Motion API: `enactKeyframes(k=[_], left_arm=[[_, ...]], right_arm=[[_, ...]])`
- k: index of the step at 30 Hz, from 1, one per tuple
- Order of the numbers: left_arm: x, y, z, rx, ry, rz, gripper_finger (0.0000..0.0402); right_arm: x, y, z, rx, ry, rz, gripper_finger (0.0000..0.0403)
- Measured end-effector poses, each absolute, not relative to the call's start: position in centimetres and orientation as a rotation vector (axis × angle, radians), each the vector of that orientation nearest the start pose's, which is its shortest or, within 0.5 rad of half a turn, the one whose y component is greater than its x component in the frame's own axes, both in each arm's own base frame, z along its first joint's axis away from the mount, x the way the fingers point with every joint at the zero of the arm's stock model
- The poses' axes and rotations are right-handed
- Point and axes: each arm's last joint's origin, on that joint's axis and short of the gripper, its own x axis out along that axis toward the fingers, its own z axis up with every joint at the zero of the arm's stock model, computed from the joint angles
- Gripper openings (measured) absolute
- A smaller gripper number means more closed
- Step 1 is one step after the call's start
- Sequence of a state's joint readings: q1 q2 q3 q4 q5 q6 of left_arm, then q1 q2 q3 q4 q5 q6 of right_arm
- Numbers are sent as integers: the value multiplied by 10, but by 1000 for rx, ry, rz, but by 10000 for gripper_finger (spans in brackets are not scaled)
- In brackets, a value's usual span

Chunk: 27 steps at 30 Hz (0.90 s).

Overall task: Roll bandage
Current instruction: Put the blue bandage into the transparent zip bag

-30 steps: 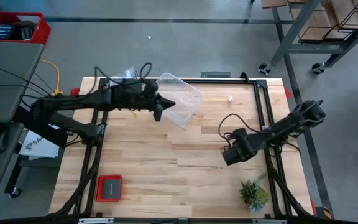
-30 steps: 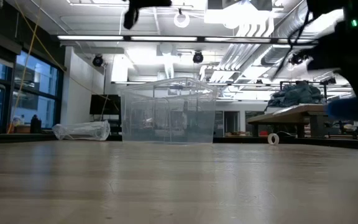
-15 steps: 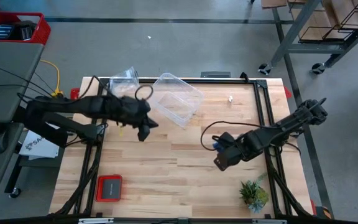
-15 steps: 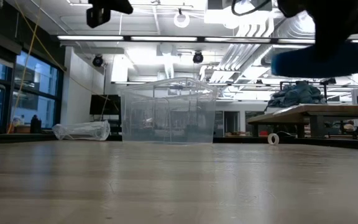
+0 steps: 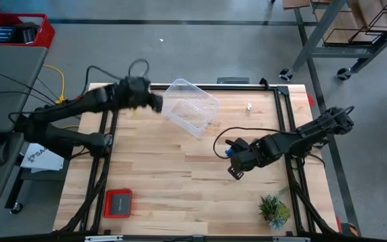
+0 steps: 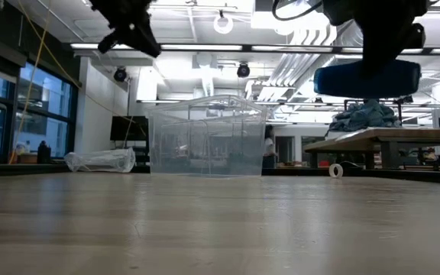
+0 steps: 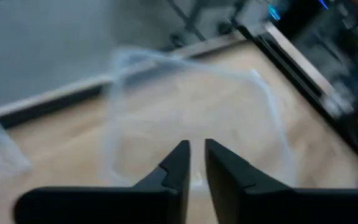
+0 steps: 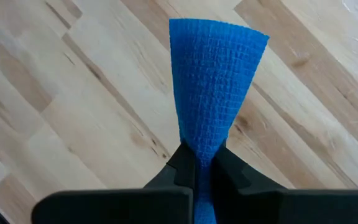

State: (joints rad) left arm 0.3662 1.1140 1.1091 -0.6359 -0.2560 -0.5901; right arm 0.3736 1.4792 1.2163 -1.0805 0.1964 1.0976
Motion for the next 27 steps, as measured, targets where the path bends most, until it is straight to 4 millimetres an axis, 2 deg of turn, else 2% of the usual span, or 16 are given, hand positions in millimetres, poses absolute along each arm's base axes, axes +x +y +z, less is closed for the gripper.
enactKeyframes(k=[5, 9, 14, 20, 24, 27], left_arm=[[207, 147, 327, -626, 457, 845, 121], [201, 195, 298, -680, 540, 971, 171], [180, 244, 263, -838, 666, 1228, 204], [165, 281, 236, -899, 809, 1332, 210], [172, 298, 230, -872, 837, 1328, 210], [176, 306, 222, -824, 921, 1342, 210]], right_arm=[[254, 91, 267, 565, 1182, -561, 8], [254, 91, 267, 568, 1180, -562, 8], [253, 93, 267, 579, 1177, -567, 8], [254, 91, 267, 585, 1172, -577, 7], [255, 88, 267, 594, 1170, -588, 7], [257, 85, 267, 610, 1175, -592, 7]])
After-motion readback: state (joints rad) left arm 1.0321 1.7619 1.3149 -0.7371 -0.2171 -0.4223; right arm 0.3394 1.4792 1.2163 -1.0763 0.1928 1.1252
